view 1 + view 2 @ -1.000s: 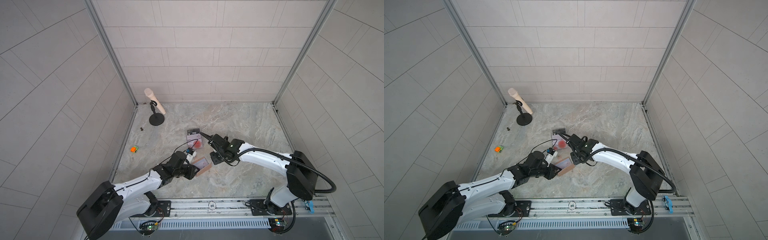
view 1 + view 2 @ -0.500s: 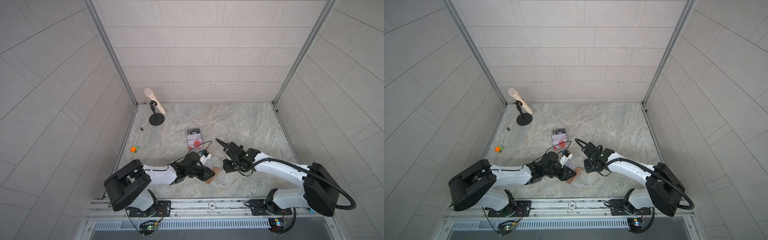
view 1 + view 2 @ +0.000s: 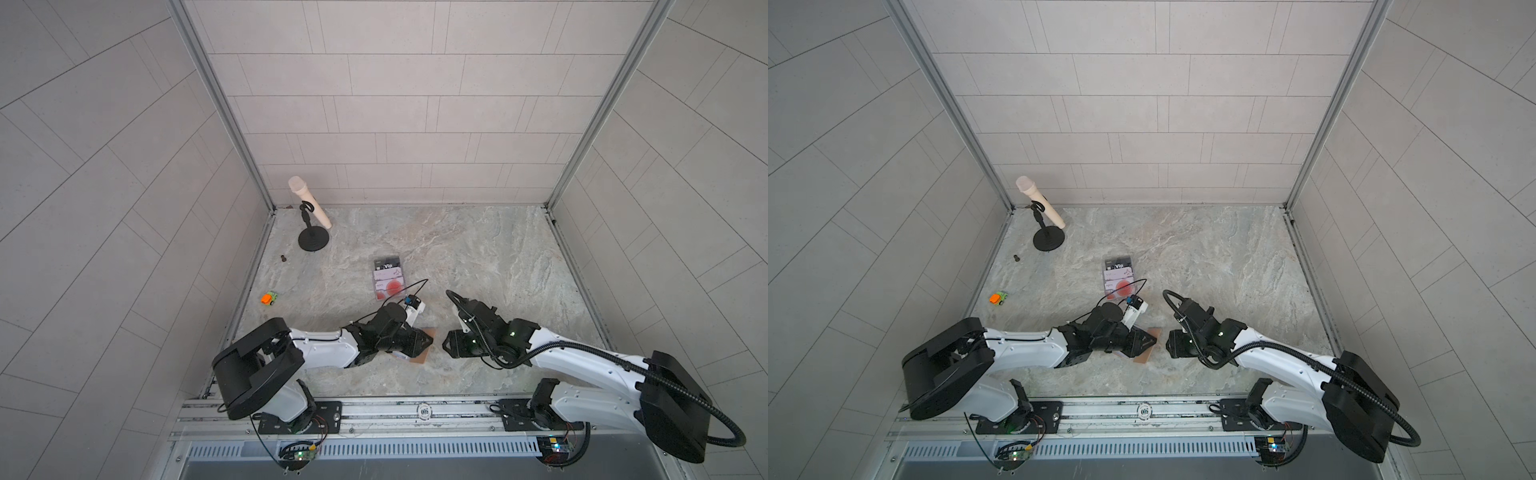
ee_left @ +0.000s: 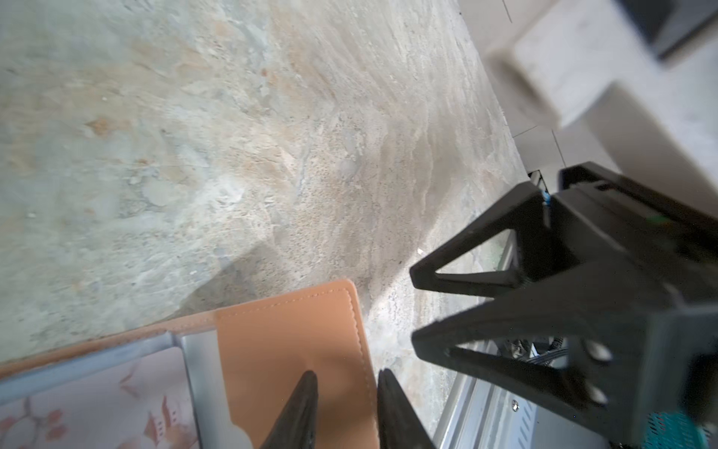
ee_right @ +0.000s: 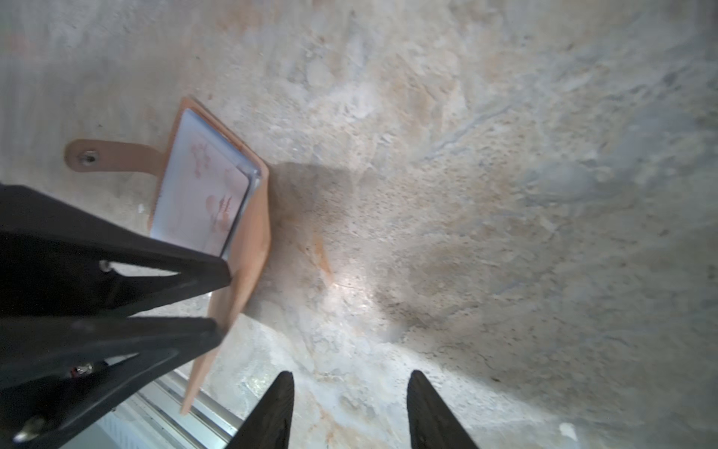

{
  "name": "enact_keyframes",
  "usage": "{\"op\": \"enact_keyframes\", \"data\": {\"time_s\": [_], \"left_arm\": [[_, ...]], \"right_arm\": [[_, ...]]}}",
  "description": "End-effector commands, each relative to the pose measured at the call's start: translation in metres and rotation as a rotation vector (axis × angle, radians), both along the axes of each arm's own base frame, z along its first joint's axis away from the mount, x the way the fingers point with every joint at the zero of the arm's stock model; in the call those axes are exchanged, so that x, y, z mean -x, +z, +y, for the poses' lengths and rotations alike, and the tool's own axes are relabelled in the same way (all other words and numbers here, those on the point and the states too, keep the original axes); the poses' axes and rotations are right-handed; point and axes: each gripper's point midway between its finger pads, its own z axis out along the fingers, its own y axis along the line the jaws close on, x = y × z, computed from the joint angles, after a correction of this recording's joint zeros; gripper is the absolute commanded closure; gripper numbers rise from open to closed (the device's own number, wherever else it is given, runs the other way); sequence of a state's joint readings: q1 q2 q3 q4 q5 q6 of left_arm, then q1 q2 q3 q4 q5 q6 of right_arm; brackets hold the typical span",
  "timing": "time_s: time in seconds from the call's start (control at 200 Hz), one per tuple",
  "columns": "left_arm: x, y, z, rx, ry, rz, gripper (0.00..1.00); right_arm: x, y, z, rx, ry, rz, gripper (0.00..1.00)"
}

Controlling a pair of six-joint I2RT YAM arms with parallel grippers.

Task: Take the credit cards out of the card holder
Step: Rotate the card holder at the center of the table.

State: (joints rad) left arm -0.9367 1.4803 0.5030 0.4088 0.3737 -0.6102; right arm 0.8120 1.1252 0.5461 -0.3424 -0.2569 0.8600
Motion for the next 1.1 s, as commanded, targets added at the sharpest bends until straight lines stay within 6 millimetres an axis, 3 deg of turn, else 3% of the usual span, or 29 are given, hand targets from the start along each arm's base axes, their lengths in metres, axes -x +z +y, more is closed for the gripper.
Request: {"op": "enact_keyframes", "data": {"time_s": [0.0,0.476,0.726,1.096], "left_arm": [[-0.007,-0.001,0.002,-0.041,0.029,-0.016,0.68],[-0.023,-0.005,0.006,-0.079,0.101,-0.048,0.67],[-0.028,-0.004,0.010,-0.077,0.120,-0.053,0.66],[-0.033,-0.009,0.018,-0.082,0.150,-0.046,0.67]], "right_arm": [[-0.004,0.017,0.018,-0.089,-0.007,-0.019,0.49],[-0.004,0.015,0.056,-0.134,0.019,-0.020,0.57],[-0.006,0.004,0.063,-0.157,-0.014,-0.020,0.67],[-0.007,0.003,0.069,-0.172,-0.019,-0.031,0.70]]}}
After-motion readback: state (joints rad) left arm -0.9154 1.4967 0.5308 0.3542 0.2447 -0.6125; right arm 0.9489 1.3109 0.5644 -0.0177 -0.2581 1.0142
